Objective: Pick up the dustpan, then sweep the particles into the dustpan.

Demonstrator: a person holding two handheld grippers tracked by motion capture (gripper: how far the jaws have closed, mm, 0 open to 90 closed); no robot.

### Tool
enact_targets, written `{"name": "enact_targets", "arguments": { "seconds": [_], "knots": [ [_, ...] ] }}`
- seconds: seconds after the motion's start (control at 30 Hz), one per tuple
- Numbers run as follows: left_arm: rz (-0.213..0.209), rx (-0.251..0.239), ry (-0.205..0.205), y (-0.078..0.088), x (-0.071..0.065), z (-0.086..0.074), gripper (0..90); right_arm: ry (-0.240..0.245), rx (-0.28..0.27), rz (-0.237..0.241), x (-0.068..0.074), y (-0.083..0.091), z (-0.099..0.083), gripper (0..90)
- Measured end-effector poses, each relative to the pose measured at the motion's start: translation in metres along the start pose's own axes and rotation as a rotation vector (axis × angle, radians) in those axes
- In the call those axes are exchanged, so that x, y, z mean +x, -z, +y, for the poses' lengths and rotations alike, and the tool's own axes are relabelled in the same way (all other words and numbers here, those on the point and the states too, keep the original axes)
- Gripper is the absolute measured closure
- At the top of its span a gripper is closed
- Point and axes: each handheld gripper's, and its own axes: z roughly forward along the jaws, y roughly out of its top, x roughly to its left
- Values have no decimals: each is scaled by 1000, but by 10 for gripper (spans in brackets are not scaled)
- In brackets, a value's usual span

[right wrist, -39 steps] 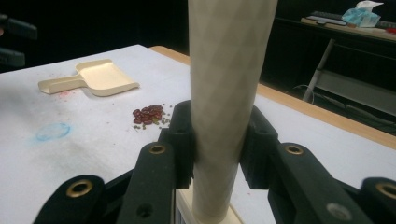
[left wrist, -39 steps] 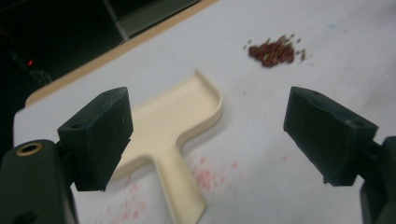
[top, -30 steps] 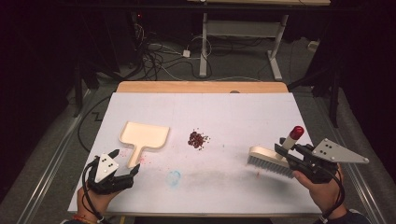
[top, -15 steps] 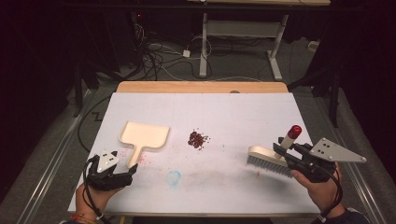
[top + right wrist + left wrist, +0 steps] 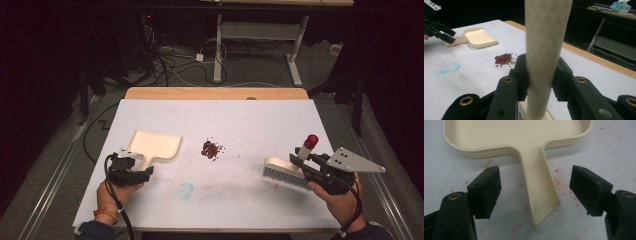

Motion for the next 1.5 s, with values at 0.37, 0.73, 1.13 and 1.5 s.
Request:
{"name": "enact_targets", "arguments": {
  "seconds": [0.37,0.73,1.13,1.5],
  "knots": [
    [25,-14,14,-19,6,6,518,-2,-7,1,-1,-4,2,704],
    [31,-28,-39,-20,8,8,633,17,27,32,1,-13,1,704],
    [26,-25,-100,-17,8,9,635,9,24,21,1,-13,1,704],
    [8,-16,-133,-2,7,9,636,7,16,6,0,-9,-1,704]
  ]
}}
